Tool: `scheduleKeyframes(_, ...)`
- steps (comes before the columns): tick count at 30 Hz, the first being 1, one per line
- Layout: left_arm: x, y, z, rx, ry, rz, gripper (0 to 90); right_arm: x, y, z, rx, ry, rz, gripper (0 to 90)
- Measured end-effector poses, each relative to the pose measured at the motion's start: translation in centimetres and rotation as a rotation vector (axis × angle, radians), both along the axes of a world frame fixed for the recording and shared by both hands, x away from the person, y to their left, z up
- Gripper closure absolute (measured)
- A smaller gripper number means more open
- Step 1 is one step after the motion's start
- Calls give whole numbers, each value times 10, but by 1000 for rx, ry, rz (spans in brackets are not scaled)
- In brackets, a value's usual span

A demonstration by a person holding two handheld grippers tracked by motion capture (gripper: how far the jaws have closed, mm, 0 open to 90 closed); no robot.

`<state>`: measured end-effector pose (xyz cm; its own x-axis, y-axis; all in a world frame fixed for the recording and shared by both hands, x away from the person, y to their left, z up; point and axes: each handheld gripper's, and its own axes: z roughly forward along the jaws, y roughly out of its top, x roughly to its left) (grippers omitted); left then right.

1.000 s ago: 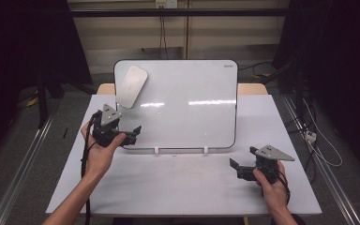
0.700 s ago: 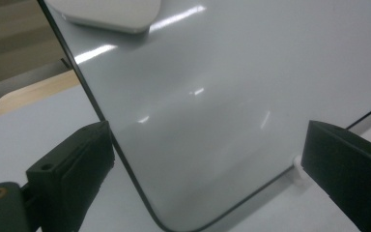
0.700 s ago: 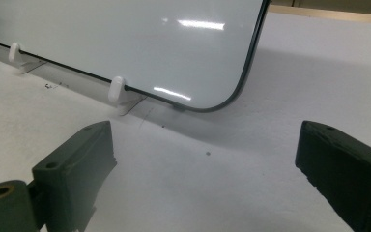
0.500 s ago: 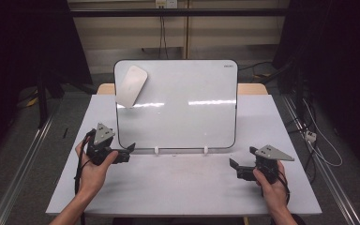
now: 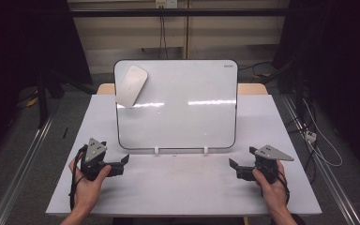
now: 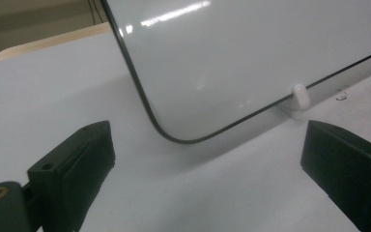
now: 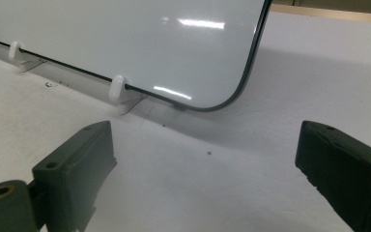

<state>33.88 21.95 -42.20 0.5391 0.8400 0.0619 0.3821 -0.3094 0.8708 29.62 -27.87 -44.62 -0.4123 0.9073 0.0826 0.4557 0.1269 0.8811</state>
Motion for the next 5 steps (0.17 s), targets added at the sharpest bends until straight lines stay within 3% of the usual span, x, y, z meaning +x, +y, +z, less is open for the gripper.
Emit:
scheduleKeyframes(4, 0, 7, -2, -40, 18, 31, 48, 0, -1, 0, 4, 1, 0, 69)
scheduleKeyframes(5, 0, 8, -3, -32, 17, 31, 48, 1, -1, 0, 4, 0, 1, 69)
